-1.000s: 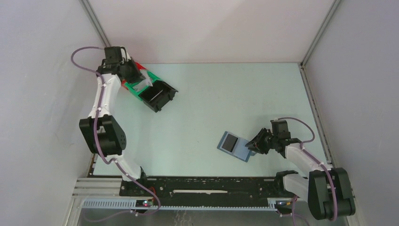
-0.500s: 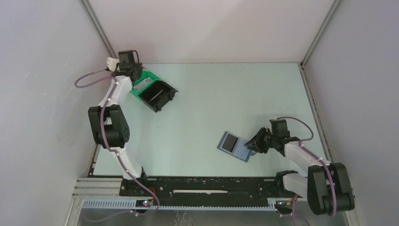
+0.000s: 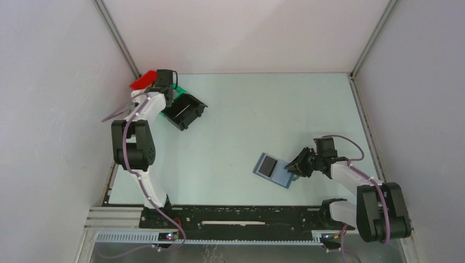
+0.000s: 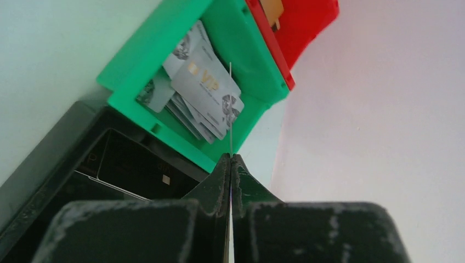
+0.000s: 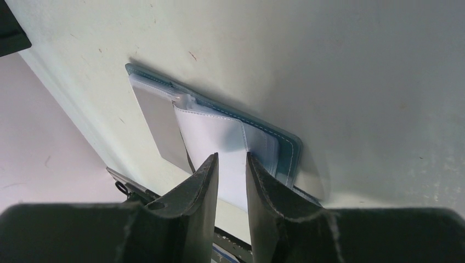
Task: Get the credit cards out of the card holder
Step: Place the credit card in the storage box.
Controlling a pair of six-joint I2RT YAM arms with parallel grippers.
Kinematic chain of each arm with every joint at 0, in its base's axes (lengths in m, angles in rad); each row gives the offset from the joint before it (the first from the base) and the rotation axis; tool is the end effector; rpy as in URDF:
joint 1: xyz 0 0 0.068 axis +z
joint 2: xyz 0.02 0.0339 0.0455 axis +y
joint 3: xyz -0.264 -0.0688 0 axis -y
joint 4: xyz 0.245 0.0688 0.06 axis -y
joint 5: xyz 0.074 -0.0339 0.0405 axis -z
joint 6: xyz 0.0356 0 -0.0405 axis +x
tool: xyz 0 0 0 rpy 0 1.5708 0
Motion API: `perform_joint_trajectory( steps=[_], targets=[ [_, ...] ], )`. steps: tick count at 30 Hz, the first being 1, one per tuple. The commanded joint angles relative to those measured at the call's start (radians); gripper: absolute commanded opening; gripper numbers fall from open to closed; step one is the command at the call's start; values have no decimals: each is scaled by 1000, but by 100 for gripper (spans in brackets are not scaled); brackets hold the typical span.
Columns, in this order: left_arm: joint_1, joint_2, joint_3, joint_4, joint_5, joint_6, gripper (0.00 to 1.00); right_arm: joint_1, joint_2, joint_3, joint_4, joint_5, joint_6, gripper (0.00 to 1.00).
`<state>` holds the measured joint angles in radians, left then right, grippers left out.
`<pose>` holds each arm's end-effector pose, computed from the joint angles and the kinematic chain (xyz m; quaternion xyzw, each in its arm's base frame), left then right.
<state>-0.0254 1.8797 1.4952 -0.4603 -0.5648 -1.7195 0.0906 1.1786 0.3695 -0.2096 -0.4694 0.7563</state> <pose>0.4193 0.0084 0.2509 -0.7383 0.5204 -0.0937 0.4188 0.1848 0.0330 0.1315 0.2458 0.9051 0.3129 0.1497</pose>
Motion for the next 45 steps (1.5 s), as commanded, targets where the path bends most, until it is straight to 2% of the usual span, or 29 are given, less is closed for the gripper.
perform_joint_trajectory(
  steps=[1,17,22,23,24,29,34,39,42,45],
  targets=[
    [2,18,-10,-25,-99,-154,0,-8,42,25,3,16,-35,34],
    [21,121,2,84,-55,-221,1,-13,112,46,15,10,-40,33],
    [21,81,-53,131,-49,-196,31,-12,119,49,28,3,-32,33],
    [21,72,-62,136,-50,-189,40,-12,118,49,27,4,-32,33],
    [21,66,-71,141,-48,-185,44,-11,116,49,24,5,-33,33],
    [12,6,-119,194,-44,-139,45,-9,100,49,11,12,-35,33],
    [-19,-109,-130,212,-105,3,46,-2,67,49,0,21,-32,33],
    [-44,-260,-160,264,-100,232,48,3,4,48,-28,38,-31,33],
    [-78,-324,-154,323,-27,447,48,6,-35,49,-43,57,-31,34],
    [-124,-362,-130,377,134,669,48,9,-39,49,-58,83,-36,34]
  ],
)
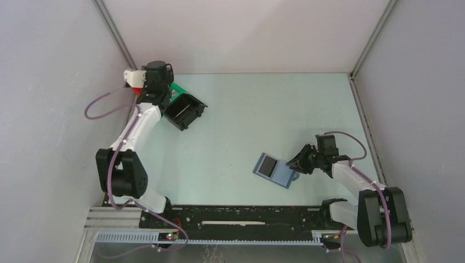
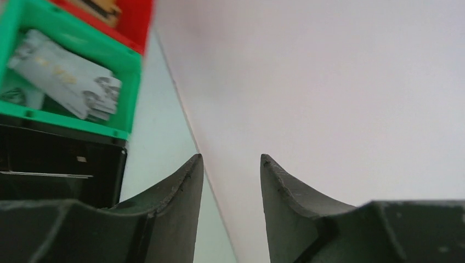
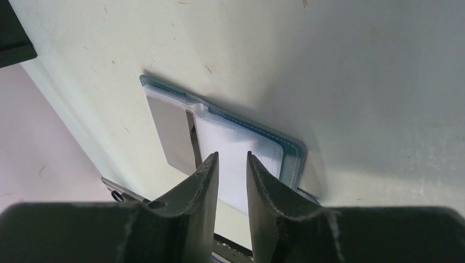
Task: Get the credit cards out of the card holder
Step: Place the credit card in the storage box, then remove the credit card from the card holder.
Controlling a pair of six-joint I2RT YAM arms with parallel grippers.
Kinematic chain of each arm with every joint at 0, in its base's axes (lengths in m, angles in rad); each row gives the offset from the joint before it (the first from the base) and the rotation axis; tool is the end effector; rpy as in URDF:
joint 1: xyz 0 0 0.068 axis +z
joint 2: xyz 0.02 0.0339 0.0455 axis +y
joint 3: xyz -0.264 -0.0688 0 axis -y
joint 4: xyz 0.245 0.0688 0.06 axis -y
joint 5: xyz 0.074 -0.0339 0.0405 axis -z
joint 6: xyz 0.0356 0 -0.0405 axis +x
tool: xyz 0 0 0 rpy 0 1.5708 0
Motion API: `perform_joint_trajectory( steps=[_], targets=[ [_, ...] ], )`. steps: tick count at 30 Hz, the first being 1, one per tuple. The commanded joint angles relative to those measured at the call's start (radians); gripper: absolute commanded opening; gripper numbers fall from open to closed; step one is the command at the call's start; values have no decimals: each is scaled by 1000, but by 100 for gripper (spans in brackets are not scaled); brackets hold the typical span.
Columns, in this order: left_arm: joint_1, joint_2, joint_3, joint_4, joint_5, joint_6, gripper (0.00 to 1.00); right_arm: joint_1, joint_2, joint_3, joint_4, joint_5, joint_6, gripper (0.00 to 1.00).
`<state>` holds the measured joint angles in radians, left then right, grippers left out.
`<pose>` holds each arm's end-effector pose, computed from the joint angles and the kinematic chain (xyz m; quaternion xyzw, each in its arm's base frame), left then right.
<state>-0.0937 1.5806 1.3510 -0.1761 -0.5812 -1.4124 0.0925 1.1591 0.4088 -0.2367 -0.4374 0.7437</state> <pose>0.3704 -0.0152 0.3392 -0.6147 0.5358 -0.1859 0.5482 0.1908 0.0328 0.1436 0.2399 0.9057 0.3039 0.1724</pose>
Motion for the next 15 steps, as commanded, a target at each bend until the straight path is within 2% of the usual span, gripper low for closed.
perform_joint_trajectory(
  steps=[1,5,8,10,15],
  targets=[
    [-70,-65,32,87,224,421,48,7,-16,10,-30,48,-25,34],
    [-164,-44,107,16,509,608,47,27,-31,9,-22,60,-13,34],
    [-278,3,159,-117,708,743,47,47,-45,11,-6,59,11,33],
    [-350,22,140,-168,815,789,48,69,-61,10,1,67,27,33],
    [-484,75,39,-168,1052,829,49,146,-89,10,48,93,69,35]
  ],
)
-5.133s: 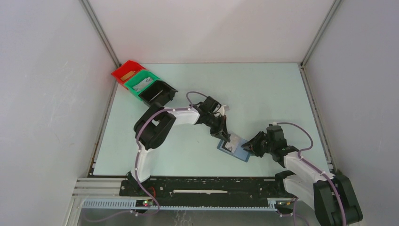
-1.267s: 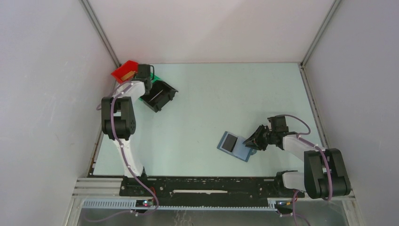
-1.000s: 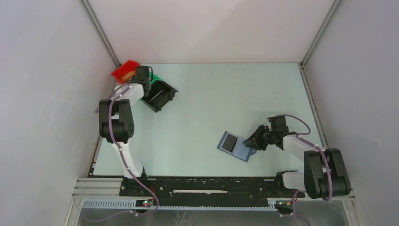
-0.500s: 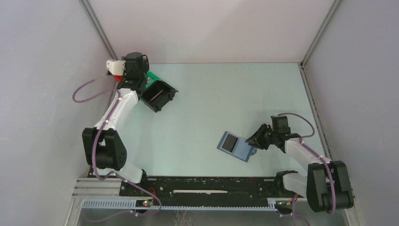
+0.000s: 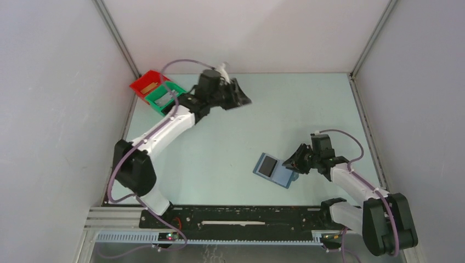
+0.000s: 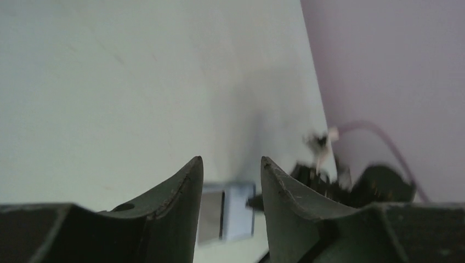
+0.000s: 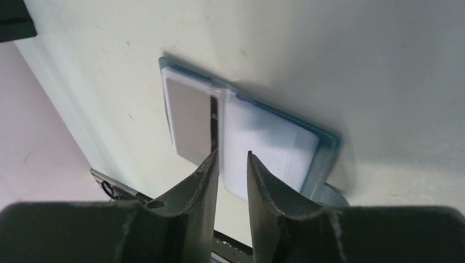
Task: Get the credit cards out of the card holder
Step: Remove the credit card from the card holder.
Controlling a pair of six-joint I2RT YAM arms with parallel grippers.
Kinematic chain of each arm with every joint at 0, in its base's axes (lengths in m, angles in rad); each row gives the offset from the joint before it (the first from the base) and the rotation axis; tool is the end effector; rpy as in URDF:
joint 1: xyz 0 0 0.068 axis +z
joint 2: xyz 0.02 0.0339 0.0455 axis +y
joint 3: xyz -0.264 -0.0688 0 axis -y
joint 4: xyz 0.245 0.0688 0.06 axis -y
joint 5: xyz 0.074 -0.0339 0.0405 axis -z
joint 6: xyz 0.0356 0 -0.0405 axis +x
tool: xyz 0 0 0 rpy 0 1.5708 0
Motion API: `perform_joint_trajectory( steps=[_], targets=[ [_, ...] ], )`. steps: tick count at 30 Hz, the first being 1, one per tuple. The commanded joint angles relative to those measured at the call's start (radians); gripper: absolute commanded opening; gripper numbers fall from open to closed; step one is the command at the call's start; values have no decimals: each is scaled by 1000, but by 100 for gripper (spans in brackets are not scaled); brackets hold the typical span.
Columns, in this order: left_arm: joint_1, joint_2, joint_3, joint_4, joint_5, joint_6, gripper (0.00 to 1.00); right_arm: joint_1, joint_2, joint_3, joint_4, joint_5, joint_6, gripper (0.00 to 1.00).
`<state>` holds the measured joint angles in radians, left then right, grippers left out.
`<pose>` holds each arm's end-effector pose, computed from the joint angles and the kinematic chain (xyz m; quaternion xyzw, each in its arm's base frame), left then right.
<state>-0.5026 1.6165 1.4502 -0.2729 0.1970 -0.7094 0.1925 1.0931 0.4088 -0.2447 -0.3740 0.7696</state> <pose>0.3316 -0.1902 0.3495 -0.0343 0.8410 -0.3721 0.3912 0.1845 0.0492 0.1537 0.2091 0.9105 0.2998 0.1931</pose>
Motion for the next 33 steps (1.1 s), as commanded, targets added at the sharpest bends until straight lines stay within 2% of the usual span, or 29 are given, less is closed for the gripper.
perform_joint_trajectory(
  steps=[1,6,10,18,25,33],
  targets=[
    [-102,57,-73,-67,295,128,49,57,-11,9,72,28,50,35],
    [-227,176,-83,-54,397,124,52,100,88,9,181,-15,88,34],
    [-273,249,-95,-71,434,158,53,128,146,7,231,-24,115,33],
    [-281,339,-120,-147,395,248,51,133,169,-54,288,-22,147,30],
    [-293,359,-207,-92,418,262,49,107,175,-135,318,-14,155,27],
    [-304,397,-198,-46,425,224,42,38,157,-168,293,-18,81,13]
  ],
)
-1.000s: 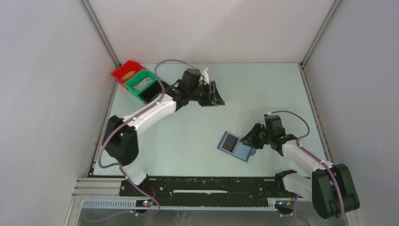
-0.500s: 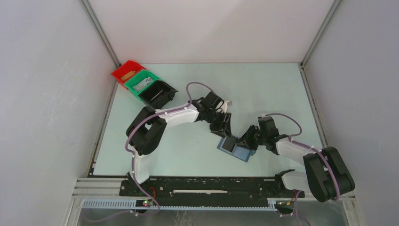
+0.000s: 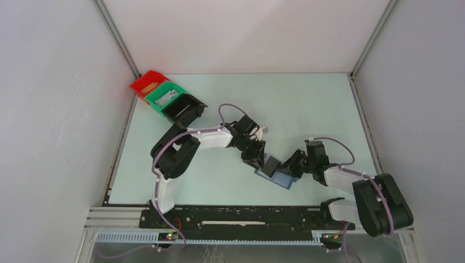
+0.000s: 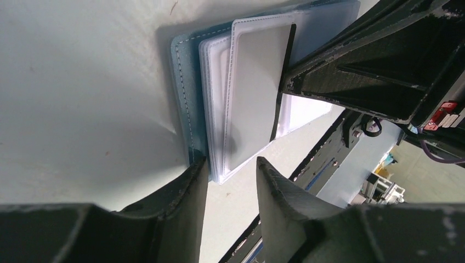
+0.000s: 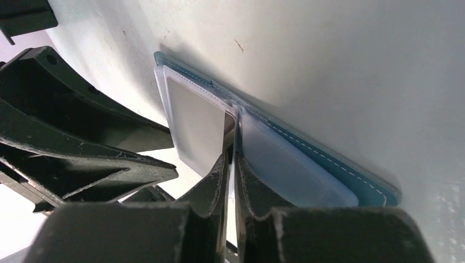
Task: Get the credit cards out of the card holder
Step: Remove the credit card from the card holder.
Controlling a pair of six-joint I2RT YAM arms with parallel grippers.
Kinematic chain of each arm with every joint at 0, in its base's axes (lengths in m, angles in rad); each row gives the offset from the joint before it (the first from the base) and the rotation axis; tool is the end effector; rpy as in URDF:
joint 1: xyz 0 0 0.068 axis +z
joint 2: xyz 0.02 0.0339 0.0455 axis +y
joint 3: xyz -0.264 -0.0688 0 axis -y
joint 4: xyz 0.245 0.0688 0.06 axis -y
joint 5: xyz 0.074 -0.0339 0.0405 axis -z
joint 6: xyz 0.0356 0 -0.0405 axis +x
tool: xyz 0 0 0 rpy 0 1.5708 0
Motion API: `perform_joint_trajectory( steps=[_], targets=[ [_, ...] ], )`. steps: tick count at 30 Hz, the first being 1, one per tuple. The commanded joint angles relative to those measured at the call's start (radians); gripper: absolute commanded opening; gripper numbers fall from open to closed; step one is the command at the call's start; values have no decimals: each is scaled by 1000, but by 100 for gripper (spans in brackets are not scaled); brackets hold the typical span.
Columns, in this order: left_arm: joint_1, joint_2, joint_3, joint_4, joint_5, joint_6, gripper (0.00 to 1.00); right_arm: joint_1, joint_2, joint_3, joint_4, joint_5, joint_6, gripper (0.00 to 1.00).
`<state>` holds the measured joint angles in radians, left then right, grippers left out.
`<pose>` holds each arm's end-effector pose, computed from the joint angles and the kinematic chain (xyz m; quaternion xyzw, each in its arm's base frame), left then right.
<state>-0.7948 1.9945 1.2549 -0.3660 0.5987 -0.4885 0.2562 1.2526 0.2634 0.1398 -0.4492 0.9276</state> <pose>0.2633 -0.2969 0.1409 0.2090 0.9085 -0.3617 0.0047 0.1820 0.0637 0.1128 0.2263 0.8871 0.3649 0.1693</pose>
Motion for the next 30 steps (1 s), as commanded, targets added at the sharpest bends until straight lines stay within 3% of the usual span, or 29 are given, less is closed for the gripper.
perform_joint_trajectory(
  steps=[1,5,9,16,21,30],
  targets=[
    [-14,21,-6,53,25,1,41,-34,-2,-14,-103,60,-99,12],
    [-17,20,-16,72,52,-19,33,-75,27,-5,-89,10,-159,7],
    [-24,2,-20,76,72,-32,31,-77,29,5,-94,-28,-177,5],
    [-24,-43,37,-10,-34,1,44,-77,-95,25,-191,-4,-158,17],
    [-24,-37,82,-2,-113,-20,41,-74,-202,13,-228,24,-116,19],
    [-24,-10,102,120,-60,-95,42,-68,-226,-1,-215,41,-90,20]
  ],
)
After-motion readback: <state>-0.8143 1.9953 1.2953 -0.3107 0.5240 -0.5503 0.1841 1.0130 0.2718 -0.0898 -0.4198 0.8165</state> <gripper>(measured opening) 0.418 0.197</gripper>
